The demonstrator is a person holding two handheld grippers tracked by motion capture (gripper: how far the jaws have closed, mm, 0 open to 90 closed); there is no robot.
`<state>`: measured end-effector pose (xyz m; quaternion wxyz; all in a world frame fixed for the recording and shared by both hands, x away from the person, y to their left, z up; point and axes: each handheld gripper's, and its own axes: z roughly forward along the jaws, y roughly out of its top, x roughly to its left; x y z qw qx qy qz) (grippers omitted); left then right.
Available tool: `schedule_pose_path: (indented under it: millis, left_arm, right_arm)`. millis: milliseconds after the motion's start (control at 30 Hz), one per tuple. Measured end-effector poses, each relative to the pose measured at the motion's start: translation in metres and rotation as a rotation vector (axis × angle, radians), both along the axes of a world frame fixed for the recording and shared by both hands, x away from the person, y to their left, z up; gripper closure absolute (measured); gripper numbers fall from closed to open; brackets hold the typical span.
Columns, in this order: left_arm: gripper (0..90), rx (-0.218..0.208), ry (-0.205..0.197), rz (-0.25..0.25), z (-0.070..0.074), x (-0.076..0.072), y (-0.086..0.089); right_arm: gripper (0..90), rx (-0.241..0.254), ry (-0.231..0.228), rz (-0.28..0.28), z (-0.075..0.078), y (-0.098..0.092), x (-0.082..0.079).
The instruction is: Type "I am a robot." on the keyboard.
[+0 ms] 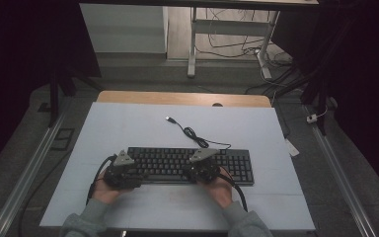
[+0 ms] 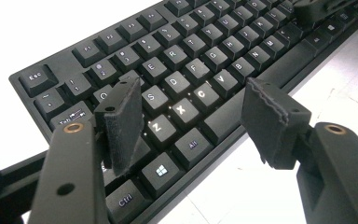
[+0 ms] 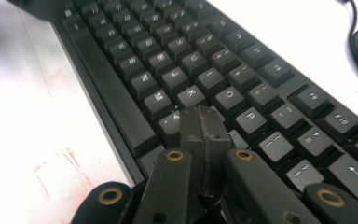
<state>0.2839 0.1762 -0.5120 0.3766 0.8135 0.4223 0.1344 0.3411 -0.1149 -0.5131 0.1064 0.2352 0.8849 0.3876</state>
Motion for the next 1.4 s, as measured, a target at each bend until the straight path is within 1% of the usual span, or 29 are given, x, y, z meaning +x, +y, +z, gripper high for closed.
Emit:
schedule_pose_path:
  millis: [100, 267, 367, 500, 567, 733, 800, 867, 933, 1033, 1167, 1233, 1400]
  left_arm:
    - [37.9, -0.001, -0.001, 0.0, 0.0, 0.0, 0.0]
    - [37.9, 0.0, -0.002, -0.001, 0.0, 0.0, 0.001]
    - [37.9, 0.0, -0.002, -0.001, 0.0, 0.0, 0.001]
    - [37.8, 0.001, -0.004, 0.0, 0.0, 0.0, 0.001]
    - [37.7, 0.002, -0.004, 0.001, 0.0, 0.0, 0.001]
    - [37.2, -0.001, -0.006, 0.001, 0.001, 0.0, 0.001]
    - [37.0, 0.0, -0.005, 0.002, 0.001, -0.001, 0.001]
    - [36.5, -0.001, -0.004, 0.004, 0.001, -0.001, 0.001]
    - [36.3, -0.002, -0.003, 0.003, 0.001, -0.002, 0.001]
    - [35.8, -0.004, -0.004, 0.005, 0.001, -0.004, 0.002]
    - [34.8, -0.011, -0.003, 0.011, 0.001, -0.009, 0.005]
    - [34.4, -0.017, -0.005, 0.011, 0.001, -0.012, 0.007]
    - [33.7, -0.031, -0.013, 0.011, 0.001, -0.023, 0.015]
  right_arm:
    - [89.7, 0.046, -0.006, -0.012, 0.005, -0.007, 0.0]
    - [88.6, 0.067, -0.012, -0.027, 0.009, -0.023, -0.001]
    - [80.7, 0.074, -0.024, -0.052, 0.011, -0.035, -0.002]
    - [69.1, 0.096, -0.038, -0.084, 0.013, -0.051, -0.003]
    - [64.8, 0.103, -0.044, -0.096, 0.014, -0.058, -0.005]
    - [58.2, 0.086, -0.066, -0.107, 0.014, -0.074, -0.01]
    - [56.6, 0.084, -0.072, -0.115, 0.015, -0.081, -0.013]
    - [55.3, 0.095, -0.074, -0.125, 0.015, -0.088, -0.014]
    - [54.3, 0.087, -0.08, -0.13, 0.015, -0.095, -0.016]
    - [53.5, 0.089, -0.087, -0.137, 0.015, -0.107, -0.02]
    - [52.4, 0.09, -0.09, -0.153, 0.015, -0.122, -0.026]
    - [51.8, 0.078, -0.1, -0.161, 0.015, -0.131, -0.03]
    - [50.3, 0.082, -0.108, -0.197, 0.015, -0.154, -0.04]
